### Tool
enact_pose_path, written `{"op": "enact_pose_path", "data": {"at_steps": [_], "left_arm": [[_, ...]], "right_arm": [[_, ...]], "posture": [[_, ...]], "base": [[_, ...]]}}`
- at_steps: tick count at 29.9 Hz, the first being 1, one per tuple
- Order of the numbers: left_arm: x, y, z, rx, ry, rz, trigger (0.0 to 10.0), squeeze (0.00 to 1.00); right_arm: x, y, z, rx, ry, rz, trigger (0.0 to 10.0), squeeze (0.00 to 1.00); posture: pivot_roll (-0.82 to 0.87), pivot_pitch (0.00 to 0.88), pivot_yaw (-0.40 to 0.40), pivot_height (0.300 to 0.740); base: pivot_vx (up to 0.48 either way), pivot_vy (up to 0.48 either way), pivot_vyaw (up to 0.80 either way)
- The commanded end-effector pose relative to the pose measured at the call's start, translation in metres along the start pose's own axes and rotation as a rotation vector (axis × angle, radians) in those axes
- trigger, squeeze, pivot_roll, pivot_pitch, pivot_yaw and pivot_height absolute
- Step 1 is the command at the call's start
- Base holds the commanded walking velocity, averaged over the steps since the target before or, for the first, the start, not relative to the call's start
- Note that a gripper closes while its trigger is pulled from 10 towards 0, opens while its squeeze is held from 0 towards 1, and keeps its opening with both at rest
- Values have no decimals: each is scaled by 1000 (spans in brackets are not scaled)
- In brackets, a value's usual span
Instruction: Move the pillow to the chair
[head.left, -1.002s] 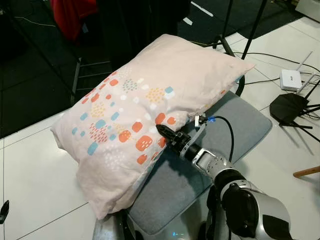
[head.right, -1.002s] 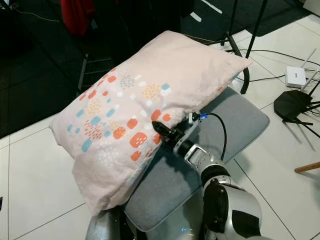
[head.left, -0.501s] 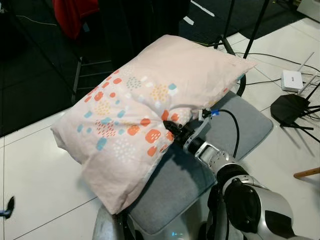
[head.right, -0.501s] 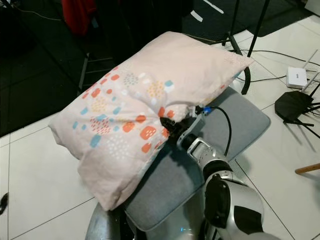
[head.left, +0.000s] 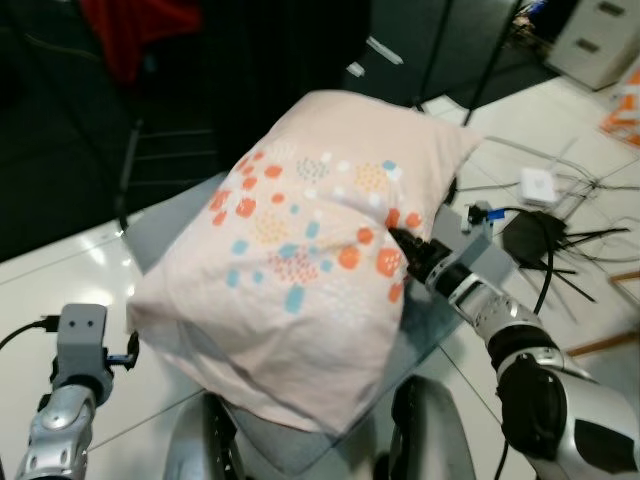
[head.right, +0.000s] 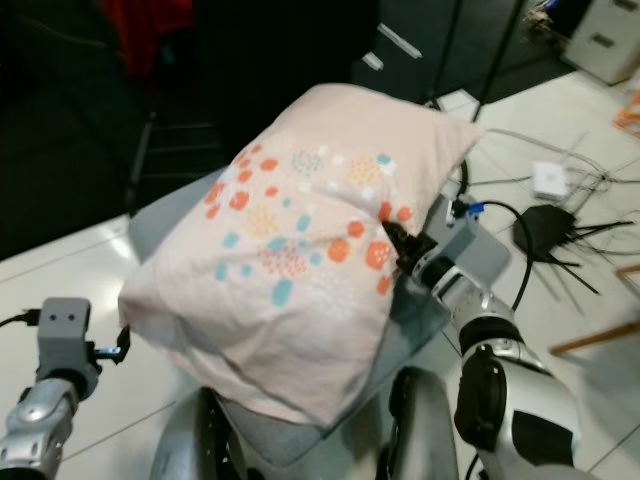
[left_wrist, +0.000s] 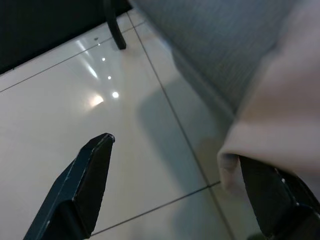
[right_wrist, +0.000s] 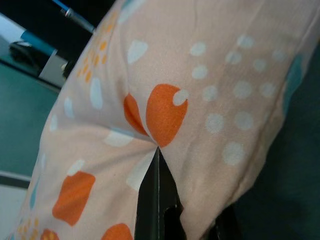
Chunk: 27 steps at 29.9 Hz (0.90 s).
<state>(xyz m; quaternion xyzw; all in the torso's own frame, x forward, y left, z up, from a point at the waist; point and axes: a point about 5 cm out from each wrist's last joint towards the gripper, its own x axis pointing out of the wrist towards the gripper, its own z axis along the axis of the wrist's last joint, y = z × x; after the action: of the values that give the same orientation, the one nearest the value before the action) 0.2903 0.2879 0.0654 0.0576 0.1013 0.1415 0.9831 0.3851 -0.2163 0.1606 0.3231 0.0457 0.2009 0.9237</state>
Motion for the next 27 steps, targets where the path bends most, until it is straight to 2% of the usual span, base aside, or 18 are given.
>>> {"op": "enact_pose_path", "data": {"at_steps": [1, 5, 6, 8, 11, 15, 18, 21, 25, 27], "left_arm": [[-1, -2, -7, 0, 32, 15, 10000, 0], [0, -4, -6, -2, 29, 17, 10000, 0], [1, -6, -6, 4, 34, 16, 10000, 0], [1, -6, -6, 4, 34, 16, 10000, 0], [0, -14, -18, 10, 80, 9, 10000, 0], [-2, -20, -26, -3, 112, 8, 10000, 0], [-3, -22, -30, -16, 127, 12, 10000, 0], [-5, -26, -36, -48, 159, 27, 10000, 0], [-3, -24, -37, -43, 170, 32, 10000, 0], [-3, -24, -37, -43, 170, 32, 10000, 0]], "right_arm": [[-6, -3, 25, -62, -88, -10, 0, 0], [-6, -1, 30, -80, -99, -9, 0, 0], [-3, 3, 38, -116, -112, -10, 0, 0], [-3, 3, 38, -116, -112, -10, 0, 0], [5, 15, 61, -206, -156, -24, 0, 0], [7, 18, 67, -239, -164, -44, 0, 0], [7, 19, 66, -239, -163, -44, 0, 0], [11, 17, 46, -230, -101, -37, 0, 0], [10, 14, 31, -213, -67, -41, 0, 0], [10, 14, 31, -213, -67, -41, 0, 0]], "posture": [[-122, 159, -10, 467], [-122, 159, -10, 471], [-130, 127, -20, 476], [-130, 127, -20, 476], [-145, 98, -30, 490], [-155, 92, -31, 500], [-158, 88, -29, 504], [-157, 80, -24, 518], [-155, 77, -15, 532], [-155, 77, -15, 532]], "base": [[0, 0, 0], [0, 0, 0], [0, 0, 0], [0, 0, 0], [0, 0, 0], [0, 0, 0], [0, 0, 0], [0, 0, 0], [0, 0, 0], [0, 0, 0]]}}
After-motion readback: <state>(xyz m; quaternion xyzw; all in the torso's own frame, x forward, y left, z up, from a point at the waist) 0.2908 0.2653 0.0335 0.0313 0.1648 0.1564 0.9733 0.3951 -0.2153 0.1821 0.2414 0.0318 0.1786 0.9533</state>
